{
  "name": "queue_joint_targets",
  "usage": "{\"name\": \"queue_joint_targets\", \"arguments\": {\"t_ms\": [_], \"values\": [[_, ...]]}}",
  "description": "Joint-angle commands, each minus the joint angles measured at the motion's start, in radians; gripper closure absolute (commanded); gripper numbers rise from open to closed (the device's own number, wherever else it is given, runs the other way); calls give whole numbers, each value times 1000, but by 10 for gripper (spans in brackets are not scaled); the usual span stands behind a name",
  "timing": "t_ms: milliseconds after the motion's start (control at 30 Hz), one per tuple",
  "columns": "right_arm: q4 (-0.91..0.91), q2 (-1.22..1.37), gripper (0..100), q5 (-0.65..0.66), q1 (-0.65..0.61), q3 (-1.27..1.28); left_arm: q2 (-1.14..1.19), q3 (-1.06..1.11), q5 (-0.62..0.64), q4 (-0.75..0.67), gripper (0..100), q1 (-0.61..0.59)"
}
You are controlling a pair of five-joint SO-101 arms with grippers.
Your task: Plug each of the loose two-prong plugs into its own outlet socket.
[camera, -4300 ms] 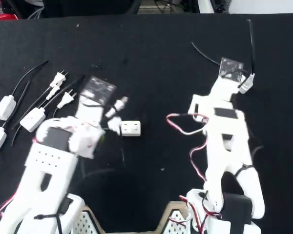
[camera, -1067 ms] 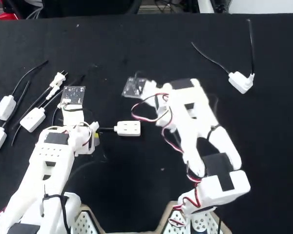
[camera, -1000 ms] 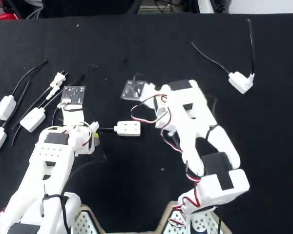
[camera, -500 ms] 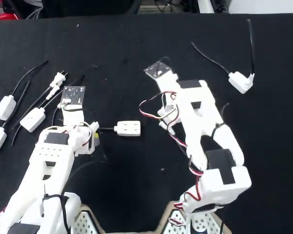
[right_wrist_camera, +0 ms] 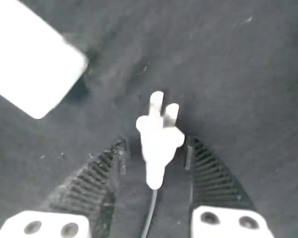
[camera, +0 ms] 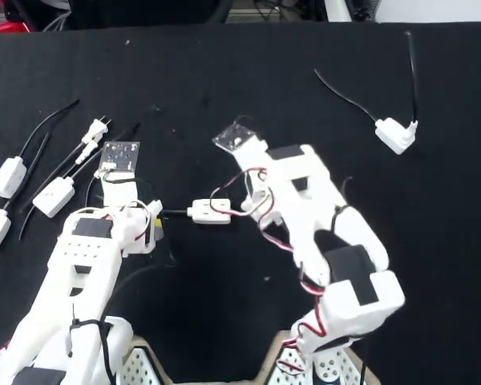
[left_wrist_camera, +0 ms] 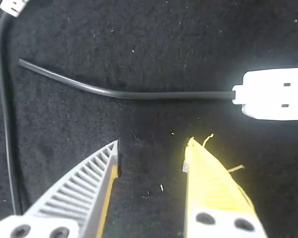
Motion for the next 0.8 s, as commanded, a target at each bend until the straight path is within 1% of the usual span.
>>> {"name": "queue_joint_targets", "arguments": {"t_ms": [0, 67, 200, 233, 400, 467, 567, 633, 700, 767], "values": [[-60, -97, 819, -5, -12, 59, -26, -8, 9, -11, 784, -7], [-77, -122, 839, -3, 8, 87, -26, -8, 9, -11, 784, -5], [-74, -193, 994, -11, 60, 90, -26, -8, 9, -11, 784, -8], [-72, -217, 979, -11, 77, 93, -26, -8, 9, -11, 784, -8], [-34, -354, 988, 2, 184, 117, -26, -7, 9, -11, 784, -8], [3, -395, 988, 61, 212, 142, -26, -7, 9, -11, 784, -8], [18, -409, 988, 216, 206, 217, -26, -8, 9, -11, 784, -2], [-29, -409, 988, 299, 180, 280, -26, -8, 9, -11, 784, 1], [-103, -409, 987, 321, 158, 334, -26, -8, 9, -11, 784, -2], [-173, -409, 987, 302, 117, 377, -26, -7, 9, -11, 784, -8]]}}
